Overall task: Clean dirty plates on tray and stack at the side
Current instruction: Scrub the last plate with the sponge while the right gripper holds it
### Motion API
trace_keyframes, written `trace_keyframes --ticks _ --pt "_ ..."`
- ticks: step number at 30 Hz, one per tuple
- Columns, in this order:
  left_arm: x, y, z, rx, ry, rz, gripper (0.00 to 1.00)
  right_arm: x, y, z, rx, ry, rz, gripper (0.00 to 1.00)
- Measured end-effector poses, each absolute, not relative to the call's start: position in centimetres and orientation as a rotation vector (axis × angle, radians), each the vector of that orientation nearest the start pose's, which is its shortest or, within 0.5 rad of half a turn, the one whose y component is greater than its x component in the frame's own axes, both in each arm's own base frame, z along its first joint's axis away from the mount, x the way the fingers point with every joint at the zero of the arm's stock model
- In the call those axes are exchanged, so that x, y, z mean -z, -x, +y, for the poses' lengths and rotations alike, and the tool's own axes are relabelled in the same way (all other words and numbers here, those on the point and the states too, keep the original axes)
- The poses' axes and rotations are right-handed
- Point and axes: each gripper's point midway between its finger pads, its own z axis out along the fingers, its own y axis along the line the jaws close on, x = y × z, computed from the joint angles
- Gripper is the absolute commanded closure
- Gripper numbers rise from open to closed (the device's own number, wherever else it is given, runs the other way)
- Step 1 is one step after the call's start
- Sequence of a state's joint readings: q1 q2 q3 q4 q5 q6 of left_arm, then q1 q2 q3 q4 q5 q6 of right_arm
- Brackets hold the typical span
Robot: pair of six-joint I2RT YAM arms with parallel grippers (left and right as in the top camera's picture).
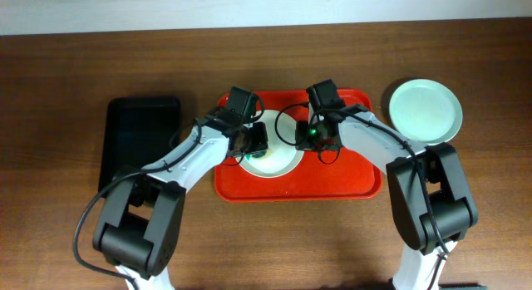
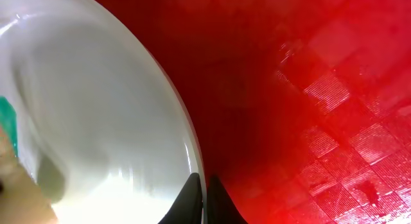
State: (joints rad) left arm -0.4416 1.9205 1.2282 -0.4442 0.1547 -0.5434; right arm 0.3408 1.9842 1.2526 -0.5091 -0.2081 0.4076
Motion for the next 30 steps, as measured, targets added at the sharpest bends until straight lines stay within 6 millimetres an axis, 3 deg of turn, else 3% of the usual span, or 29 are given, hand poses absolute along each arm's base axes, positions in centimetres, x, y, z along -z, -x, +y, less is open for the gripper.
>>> trace_keyframes --ticks 10,16,20,22,25,27,30 --pt "-1.0 -39.0 -21.0 0.413 0.009 2.802 1.00 -0.7 -39.1 17.7 -0.457 -0.044 2.876 0.95" --pt "-1.2 -38.5 -15.7 -0.066 0.013 2.838 1.00 -0.7 -38.9 17.9 -0.478 -0.041 2.883 0.95" --pt "-2.2 -39.2 -14.7 -0.197 0.001 2.842 1.00 -0.6 -38.6 18.5 -0.496 -0.024 2.888 0.95" --pt "-3.0 -39.9 -15.4 -0.145 0.002 2.841 1.00 -0.6 -38.6 18.5 -0.499 -0.025 2.889 0.95" --pt "-4.4 -41.4 -19.1 0.159 -0.008 2.828 1.00 -0.6 -38.6 18.5 -0.499 -0.025 2.889 0.95" --pt "-5.0 -41.3 -21.6 0.360 -0.042 2.828 1.00 -0.6 -38.6 18.5 -0.499 -0.024 2.889 0.95" --pt "-4.6 -40.5 -23.4 0.486 -0.078 2.853 1.00 -0.6 -38.6 18.5 -0.499 -0.025 2.889 0.95"
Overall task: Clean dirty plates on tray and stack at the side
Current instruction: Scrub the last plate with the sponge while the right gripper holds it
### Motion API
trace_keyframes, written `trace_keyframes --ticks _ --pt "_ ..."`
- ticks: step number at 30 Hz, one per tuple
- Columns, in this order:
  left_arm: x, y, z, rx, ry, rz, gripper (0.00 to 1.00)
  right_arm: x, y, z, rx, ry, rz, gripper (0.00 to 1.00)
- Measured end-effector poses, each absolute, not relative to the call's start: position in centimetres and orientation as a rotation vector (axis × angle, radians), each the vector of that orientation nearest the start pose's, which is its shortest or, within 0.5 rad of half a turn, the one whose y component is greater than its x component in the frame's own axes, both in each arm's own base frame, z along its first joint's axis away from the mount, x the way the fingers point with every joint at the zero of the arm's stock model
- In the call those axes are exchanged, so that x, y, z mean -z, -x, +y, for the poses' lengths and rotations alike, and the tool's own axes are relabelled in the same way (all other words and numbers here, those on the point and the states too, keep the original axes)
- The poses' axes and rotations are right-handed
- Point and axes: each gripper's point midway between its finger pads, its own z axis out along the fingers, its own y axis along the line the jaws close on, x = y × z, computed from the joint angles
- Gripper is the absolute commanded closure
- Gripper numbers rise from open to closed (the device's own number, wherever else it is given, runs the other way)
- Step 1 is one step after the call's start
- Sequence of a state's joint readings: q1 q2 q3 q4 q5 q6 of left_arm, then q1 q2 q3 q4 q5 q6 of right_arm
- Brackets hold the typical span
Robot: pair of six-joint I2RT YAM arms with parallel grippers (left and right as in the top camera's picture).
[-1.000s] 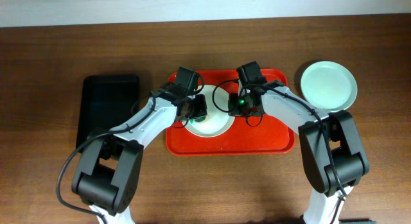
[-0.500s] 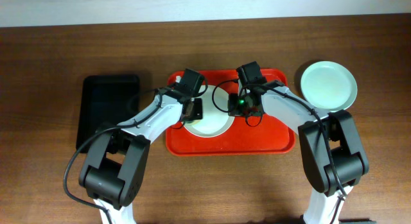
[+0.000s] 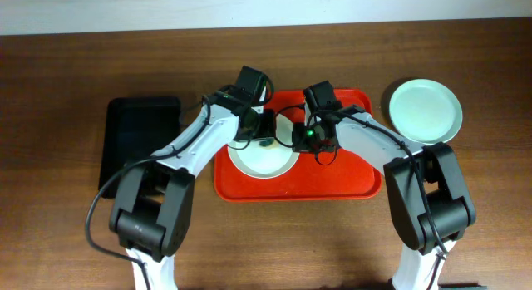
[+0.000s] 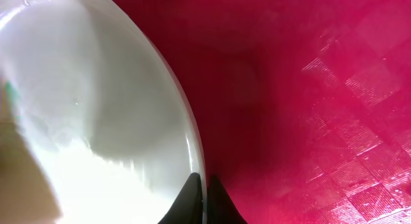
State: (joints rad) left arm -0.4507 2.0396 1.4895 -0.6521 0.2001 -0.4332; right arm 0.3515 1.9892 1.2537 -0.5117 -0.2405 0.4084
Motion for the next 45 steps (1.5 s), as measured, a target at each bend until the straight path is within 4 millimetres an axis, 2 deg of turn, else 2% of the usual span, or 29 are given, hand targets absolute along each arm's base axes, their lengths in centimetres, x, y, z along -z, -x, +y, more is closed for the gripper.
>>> trace_keyframes --ticks 6,10,12,17,22,26,29,31,34,38,39,40,42,45 --pt "-1.1 -39.9 -22.7 0.414 -0.063 2.934 1.00 -0.6 -38.6 18.5 -0.499 -0.025 2.889 0.95" --pt "-0.9 -40.4 -21.9 0.307 -0.058 2.921 1.00 -0.6 -38.6 18.5 -0.499 -0.025 2.889 0.95" --pt "-1.0 -41.0 -20.8 0.180 -0.051 2.898 1.00 -0.6 -38.6 18.5 -0.499 -0.024 2.889 0.95" --pt "-1.2 -41.7 -15.5 -0.258 -0.010 2.831 1.00 -0.6 -38.6 18.6 -0.505 -0.024 2.888 0.95" --pt "-2.2 -41.4 -14.4 -0.425 -0.048 2.829 1.00 -0.6 -38.5 19.0 -0.533 -0.014 2.889 0.95" --pt "-5.2 -42.2 -12.9 -0.536 -0.018 2.807 1.00 -0.6 -38.4 18.9 -0.526 -0.017 2.894 0.95" --pt "-6.9 -43.1 -12.6 -0.494 0.029 2.800 1.00 -0.6 -38.4 18.9 -0.525 -0.018 2.895 0.95" --pt "-6.8 -42.6 -13.7 -0.385 0.034 2.857 1.00 -0.6 -38.4 18.9 -0.525 -0.018 2.895 0.95" --pt "-5.3 -40.9 -17.1 -0.095 -0.003 2.975 1.00 -0.6 -38.4 18.9 -0.524 -0.018 2.895 0.95" --pt "-2.6 -38.2 -19.6 0.128 -0.056 3.079 1.00 -0.6 -38.4 18.9 -0.524 -0.019 2.895 0.95" --pt "-1.4 -37.1 -19.7 0.160 -0.062 3.114 1.00 -0.5 -38.5 18.8 -0.520 -0.019 2.894 0.95" --pt "-1.0 -36.8 -19.7 0.170 -0.065 3.125 1.00 -0.5 -38.4 18.8 -0.519 -0.019 2.895 0.95" --pt "-0.9 -36.6 -19.6 0.174 -0.065 3.115 1.00 -0.5 -38.5 18.8 -0.519 -0.018 2.894 0.95" --pt "-0.9 -36.4 -18.6 0.087 -0.074 3.098 1.00 -0.5 -38.5 18.8 -0.519 -0.018 2.894 0.96"
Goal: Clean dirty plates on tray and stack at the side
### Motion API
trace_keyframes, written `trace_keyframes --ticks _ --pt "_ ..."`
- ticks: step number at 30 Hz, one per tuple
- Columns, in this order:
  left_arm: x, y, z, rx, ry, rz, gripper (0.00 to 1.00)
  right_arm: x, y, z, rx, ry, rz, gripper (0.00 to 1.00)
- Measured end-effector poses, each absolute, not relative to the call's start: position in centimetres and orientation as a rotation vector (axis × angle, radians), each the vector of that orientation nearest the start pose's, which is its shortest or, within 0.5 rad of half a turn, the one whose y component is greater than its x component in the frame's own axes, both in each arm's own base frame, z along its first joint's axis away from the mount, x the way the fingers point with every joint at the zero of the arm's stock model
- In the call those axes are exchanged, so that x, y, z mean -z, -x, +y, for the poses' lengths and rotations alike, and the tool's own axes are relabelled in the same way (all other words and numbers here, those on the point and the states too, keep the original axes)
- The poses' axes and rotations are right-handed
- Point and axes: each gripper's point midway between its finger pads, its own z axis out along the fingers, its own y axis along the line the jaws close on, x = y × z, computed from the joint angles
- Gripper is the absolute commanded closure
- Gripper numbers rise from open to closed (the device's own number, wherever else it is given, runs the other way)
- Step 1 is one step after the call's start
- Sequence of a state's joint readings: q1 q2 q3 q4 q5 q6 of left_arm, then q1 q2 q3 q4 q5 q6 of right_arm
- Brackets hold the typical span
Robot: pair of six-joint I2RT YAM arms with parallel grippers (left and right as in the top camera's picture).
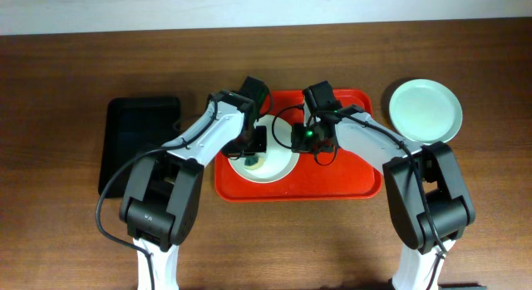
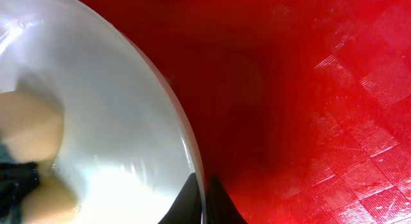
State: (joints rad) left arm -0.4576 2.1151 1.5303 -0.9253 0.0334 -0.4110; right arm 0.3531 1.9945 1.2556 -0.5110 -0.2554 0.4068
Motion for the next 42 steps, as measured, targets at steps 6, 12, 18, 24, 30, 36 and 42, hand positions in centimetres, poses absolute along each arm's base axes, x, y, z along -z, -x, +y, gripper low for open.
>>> trace_keyframes --ticks 6,12,18,24,30,36,42 --pt "-1.5 -37.3 -14.2 -0.315 -0.064 3.013 1.00 -0.6 -38.5 19.0 -0.529 -0.002 2.891 0.96" --pt "-4.9 -40.5 -11.7 -0.570 -0.015 2.821 1.00 -0.7 -38.6 19.0 -0.512 0.070 2.880 0.96" --pt "-8.6 -42.8 -11.0 -0.473 0.159 2.734 1.00 -1.7 -38.8 18.1 -0.407 0.228 2.894 0.96" --pt "-11.7 -43.2 -5.2 -0.192 0.483 2.774 1.00 -7.0 -41.0 16.2 -0.050 0.447 2.810 0.96" --pt "-10.1 -42.1 4.2 -0.123 0.855 2.780 1.00 -18.0 -43.3 18.0 0.529 0.595 2.420 0.96" --pt "-6.9 -41.0 7.1 -0.103 0.976 2.764 1.00 -24.1 -43.1 20.9 0.916 0.688 2.076 0.96" --pt "-5.4 -41.3 6.6 -0.077 0.960 2.749 1.00 -27.9 -41.9 22.8 1.177 0.779 1.871 0.96"
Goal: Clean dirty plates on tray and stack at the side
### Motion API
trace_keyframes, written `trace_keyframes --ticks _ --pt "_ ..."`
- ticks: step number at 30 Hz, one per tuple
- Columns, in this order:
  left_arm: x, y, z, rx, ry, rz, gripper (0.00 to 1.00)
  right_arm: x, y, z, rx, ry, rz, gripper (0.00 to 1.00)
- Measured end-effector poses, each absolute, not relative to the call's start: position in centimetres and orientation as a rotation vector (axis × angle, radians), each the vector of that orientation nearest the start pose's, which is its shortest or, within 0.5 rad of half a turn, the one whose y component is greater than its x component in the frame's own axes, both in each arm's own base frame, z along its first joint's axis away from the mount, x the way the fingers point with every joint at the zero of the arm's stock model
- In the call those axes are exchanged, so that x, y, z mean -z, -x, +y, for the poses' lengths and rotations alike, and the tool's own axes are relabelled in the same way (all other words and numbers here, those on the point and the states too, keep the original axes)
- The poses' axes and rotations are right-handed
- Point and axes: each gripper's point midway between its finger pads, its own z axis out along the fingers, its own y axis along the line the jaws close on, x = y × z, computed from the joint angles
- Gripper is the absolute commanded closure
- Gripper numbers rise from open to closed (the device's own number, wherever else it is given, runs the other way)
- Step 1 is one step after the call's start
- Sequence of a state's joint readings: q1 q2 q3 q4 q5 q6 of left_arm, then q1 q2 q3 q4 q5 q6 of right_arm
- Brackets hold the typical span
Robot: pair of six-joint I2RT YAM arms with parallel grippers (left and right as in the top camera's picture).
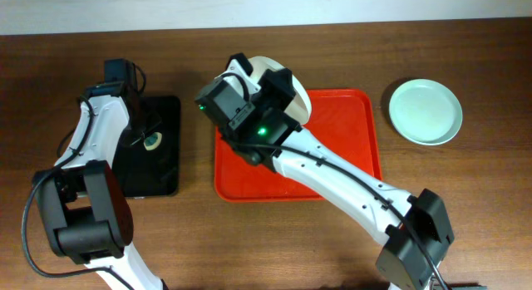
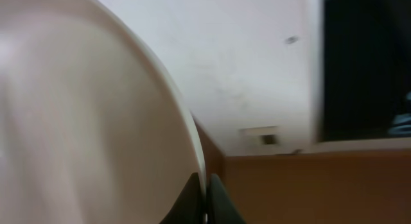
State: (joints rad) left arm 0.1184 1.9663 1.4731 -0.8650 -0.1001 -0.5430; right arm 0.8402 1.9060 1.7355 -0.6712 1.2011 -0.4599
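My right gripper is shut on the rim of the white plate and holds it tilted on edge, lifted above the back left part of the red tray. The tray's floor is bare. My left gripper is over the black tray at the left, with the small beige and green sponge at its fingertips. Its dark fingers barely show against the black tray.
A pale green plate lies on the wooden table to the right of the red tray. My raised right arm crosses over the red tray from the front right.
The right gripper has lifted the white plate off the red tray and tipped it up. The left gripper with the sponge has gone from the plate to the black tray at the left.
The right gripper held the rim of the white plate on the red tray at every earlier moment, while the left gripper pressed the sponge on different parts of the plate. Now the plate is in the air and the sponge is over the black tray.
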Motion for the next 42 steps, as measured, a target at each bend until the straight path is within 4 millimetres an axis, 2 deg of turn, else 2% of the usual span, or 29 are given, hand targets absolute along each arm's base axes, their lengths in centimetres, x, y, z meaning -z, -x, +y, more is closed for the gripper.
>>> trace_keyframes --ticks 2,3,4,6,8,9,11,12,13,14,16,19,25,27,30,31,32,34,35,36,37,39,41,42 --pt "-5.2 -41.5 6.7 -0.073 0.958 2.737 1.00 -28.8 -41.6 23.0 1.244 0.796 1.829 0.96" --pt "-5.1 -41.5 6.7 -0.073 0.957 2.735 0.97 -29.2 -41.5 23.1 1.273 0.806 1.812 0.96" --pt "-4.7 -41.5 6.7 -0.071 0.956 2.730 0.89 -29.5 -41.4 23.2 1.298 0.815 1.798 0.96" --pt "-4.0 -41.3 6.7 -0.073 0.951 2.731 0.88 -29.9 -41.1 23.1 1.344 0.830 1.780 0.96" --pt "-3.5 -40.9 6.8 -0.086 0.959 2.736 0.80 -30.1 -41.0 23.1 1.374 0.847 1.769 0.96" --pt "-3.3 -40.8 6.8 -0.092 0.963 2.738 0.70 -30.2 -41.0 23.0 1.394 0.860 1.764 0.96" --pt "-3.3 -41.0 7.0 -0.100 0.961 2.726 0.23 -30.3 -40.9 23.0 1.430 0.900 1.751 0.96" --pt "-3.3 -41.0 7.0 -0.101 0.959 2.728 0.18 -30.3 -40.8 23.1 1.439 0.912 1.747 0.96" --pt "-3.3 -40.9 7.0 -0.103 0.958 2.729 0.07 -30.3 -40.8 23.1 1.452 0.929 1.741 0.96" --pt "-3.4 -40.6 7.0 -0.110 0.964 2.743 0.04 -30.3 -40.7 23.2 1.464 0.947 1.735 0.96" --pt "-4.1 -40.3 6.9 -0.119 0.966 2.766 0.00 -30.4 -40.6 23.2 1.491 0.976 1.724 0.96" --pt "-6.8 -41.1 7.0 -0.116 0.967 2.757 0.01 -30.8 -40.5 23.2 1.525 0.994 1.709 0.96" --pt "-12.6 -42.8 7.2 -0.072 0.936 2.637 0.01 -32.2 -40.5 23.7 1.531 0.908 1.691 0.96" --pt "-13.2 -42.8 7.2 -0.068 0.932 2.623 0.01 -31.4 -40.5 23.7 1.469 0.901 1.713 0.96" --pt "-13.3 -42.8 7.2 -0.067 0.933 2.623 0.01 -27.2 -40.3 23.6 1.342 1.119 1.801 0.96" --pt "-13.3 -42.8 7.2 -0.068 0.933 2.624 0.01 -26.2 -40.3 23.4 1.296 1.131 1.836 0.96" --pt "-13.3 -42.8 7.2 -0.068 0.933 2.623 0.01 -26.4 -40.8 23.2 1.279 1.051 1.847 0.96" --pt "-13.3 -42.8 7.2 -0.068 0.933 2.624 0.01 -28.6 -41.7 23.0 1.245 0.790 1.827 0.96" --pt "-13.3 -42.8 7.2 -0.067 0.932 2.624 0.01 -29.0 -41.8 22.9 1.226 0.743 1.827 0.96" --pt "-13.3 -42.8 7.2 -0.068 0.932 2.623 0.01 -28.8 -41.7 22.9 1.212 0.770 1.841 0.96" --pt "-13.3 -42.8 7.2 -0.068 0.933 2.623 0.01 -28.0 -41.4 22.9 1.202 0.843 1.862 0.96" --pt "-13.3 -42.8 7.2 -0.068 0.933 2.623 0.01 -24.3 -40.3 23.4 1.077 1.104 1.965 0.96" --pt "-13.3 -42.8 7.2 -0.068 0.932 2.623 0.01 -21.0 -39.6 24.5 0.831 1.197 2.086 0.96" --pt "-13.3 -42.8 7.2 -0.068 0.933 2.624 0.01 -19.7 -39.6 25.0 0.668 1.181 2.163 0.96"
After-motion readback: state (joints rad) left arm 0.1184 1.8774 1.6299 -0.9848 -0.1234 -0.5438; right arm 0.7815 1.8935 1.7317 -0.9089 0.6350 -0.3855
